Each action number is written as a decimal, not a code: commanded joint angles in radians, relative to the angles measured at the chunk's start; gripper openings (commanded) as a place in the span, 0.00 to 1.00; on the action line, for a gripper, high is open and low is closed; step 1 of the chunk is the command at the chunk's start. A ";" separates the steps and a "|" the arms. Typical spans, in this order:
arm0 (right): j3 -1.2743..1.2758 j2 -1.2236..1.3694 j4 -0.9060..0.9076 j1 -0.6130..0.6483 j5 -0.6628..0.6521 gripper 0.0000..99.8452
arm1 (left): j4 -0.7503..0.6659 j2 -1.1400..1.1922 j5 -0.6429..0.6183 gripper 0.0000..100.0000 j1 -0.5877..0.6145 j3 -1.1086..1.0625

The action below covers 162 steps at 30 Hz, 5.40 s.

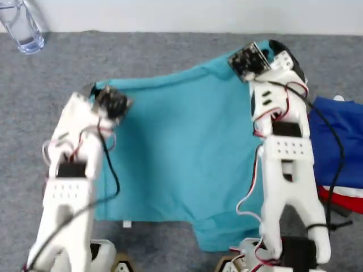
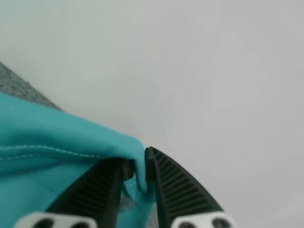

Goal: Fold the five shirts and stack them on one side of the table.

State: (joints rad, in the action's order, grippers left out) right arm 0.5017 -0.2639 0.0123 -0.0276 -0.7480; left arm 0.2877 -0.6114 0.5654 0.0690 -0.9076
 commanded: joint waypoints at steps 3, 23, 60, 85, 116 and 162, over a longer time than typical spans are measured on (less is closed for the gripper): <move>-0.141 0.062 -0.027 0.025 0.014 0.01 | -0.028 0.265 0.006 0.01 0.002 0.219; 0.222 -0.093 -0.001 0.053 -0.092 0.01 | -0.026 0.373 0.167 0.01 0.064 0.114; 0.522 -1.076 1.506 0.010 -0.117 0.01 | 0.879 -0.011 0.400 0.01 0.071 -0.111; 0.532 -1.081 1.600 -0.182 -0.287 0.35 | 1.063 -0.091 0.525 0.18 0.193 -0.077; 0.729 -1.082 1.333 -0.008 0.008 0.01 | 0.855 -0.089 0.072 0.01 0.018 -0.274; -0.101 -1.550 1.758 0.323 0.531 0.01 | 0.591 0.032 -0.400 0.17 -1.069 0.015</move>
State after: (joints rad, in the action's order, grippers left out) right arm 0.4450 -1.7676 1.7492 0.2025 -0.2309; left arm 0.9337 -0.6252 0.1941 -0.9298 -0.9551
